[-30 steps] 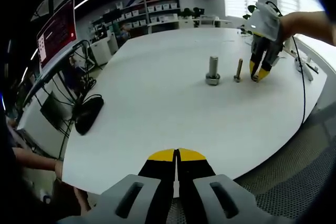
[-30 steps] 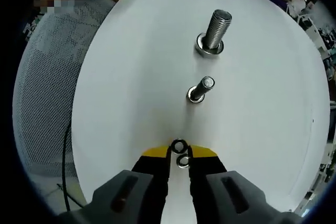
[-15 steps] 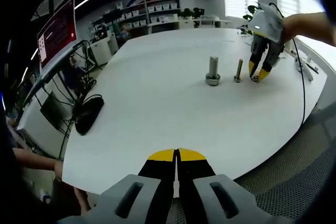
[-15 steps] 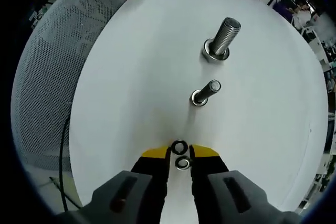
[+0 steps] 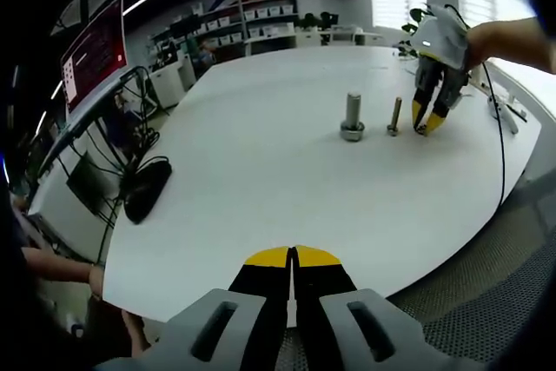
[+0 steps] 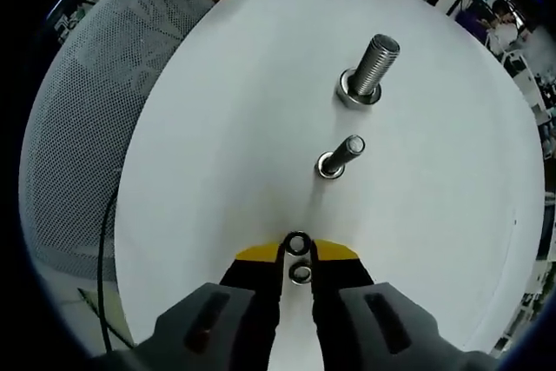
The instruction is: Place the washer onto the threaded stud by aligning its center hole with the stud, sliding it down to the base, and recovering from edge contact or off-axis alignment until the washer reaches the visible bottom stop.
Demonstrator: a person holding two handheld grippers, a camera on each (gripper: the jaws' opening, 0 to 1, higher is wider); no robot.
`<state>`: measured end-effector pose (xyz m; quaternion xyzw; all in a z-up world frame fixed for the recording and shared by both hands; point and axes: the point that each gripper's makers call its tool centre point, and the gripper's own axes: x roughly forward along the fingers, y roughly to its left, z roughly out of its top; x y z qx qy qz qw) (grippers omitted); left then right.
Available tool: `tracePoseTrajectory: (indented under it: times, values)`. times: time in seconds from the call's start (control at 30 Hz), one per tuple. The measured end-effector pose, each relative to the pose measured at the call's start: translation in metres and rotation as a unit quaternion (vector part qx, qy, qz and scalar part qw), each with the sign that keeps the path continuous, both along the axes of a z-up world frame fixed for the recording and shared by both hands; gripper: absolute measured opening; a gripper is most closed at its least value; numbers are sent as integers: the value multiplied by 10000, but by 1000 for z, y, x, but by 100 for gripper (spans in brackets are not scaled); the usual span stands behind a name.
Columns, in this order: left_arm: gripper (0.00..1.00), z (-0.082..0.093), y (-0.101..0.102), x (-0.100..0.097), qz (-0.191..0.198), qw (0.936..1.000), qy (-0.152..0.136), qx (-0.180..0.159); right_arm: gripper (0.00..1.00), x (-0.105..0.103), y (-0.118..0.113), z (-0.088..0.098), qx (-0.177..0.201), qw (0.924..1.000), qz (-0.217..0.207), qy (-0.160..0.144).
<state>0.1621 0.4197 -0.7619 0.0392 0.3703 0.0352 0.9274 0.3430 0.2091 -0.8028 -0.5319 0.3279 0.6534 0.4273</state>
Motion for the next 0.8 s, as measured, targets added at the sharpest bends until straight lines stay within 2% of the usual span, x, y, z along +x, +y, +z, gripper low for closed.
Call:
tracePoseTrajectory:
  times: [0.2, 0.5, 0.67, 0.8]
  values:
    - [0, -1, 0, 0, -20, 10000, 25, 1, 14, -1, 2, -1, -25, 10000, -82, -13]
    - [0, 1, -1, 1, -22, 10000, -49, -20, 14, -2, 4, 0, -346, 9992, -157, -100]
    - [0, 4, -3, 3, -66, 9998, -150, -61, 14, -2, 5, 2, -185, 9979, -626, 43]
    - [0, 3, -6, 3, -134, 9998, -108, -68, 14, -2, 5, 2, -25, 9953, -966, -33]
